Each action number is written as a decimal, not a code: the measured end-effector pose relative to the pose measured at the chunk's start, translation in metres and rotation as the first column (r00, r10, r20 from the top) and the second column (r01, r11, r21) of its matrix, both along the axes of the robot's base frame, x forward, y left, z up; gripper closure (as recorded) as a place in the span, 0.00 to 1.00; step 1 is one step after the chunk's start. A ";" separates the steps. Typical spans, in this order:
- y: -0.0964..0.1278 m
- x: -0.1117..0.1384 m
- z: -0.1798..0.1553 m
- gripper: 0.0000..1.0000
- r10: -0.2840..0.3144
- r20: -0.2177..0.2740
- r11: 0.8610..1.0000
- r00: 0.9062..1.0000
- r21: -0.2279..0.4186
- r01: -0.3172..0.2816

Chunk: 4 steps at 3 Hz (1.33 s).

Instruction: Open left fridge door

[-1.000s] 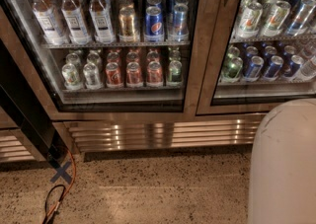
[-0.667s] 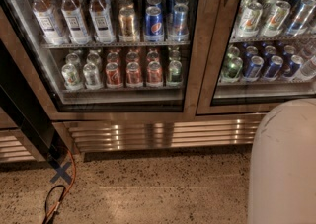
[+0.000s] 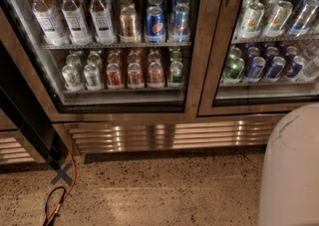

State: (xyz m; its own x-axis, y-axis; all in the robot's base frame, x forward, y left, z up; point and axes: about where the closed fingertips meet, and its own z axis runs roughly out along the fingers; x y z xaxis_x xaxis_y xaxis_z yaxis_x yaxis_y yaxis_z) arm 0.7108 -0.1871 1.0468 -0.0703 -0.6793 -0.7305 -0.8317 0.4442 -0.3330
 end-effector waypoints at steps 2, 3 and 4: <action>-0.075 -0.032 0.044 0.11 -0.279 0.077 0.958 0.957 -0.046 0.283; -0.090 -0.047 0.043 0.00 -0.359 0.098 0.929 0.928 -0.054 0.365; -0.090 -0.047 0.043 0.00 -0.359 0.098 0.929 0.928 -0.054 0.365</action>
Offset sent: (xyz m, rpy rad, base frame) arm -0.0860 -0.1050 0.0556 -0.0880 -0.1390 -0.4635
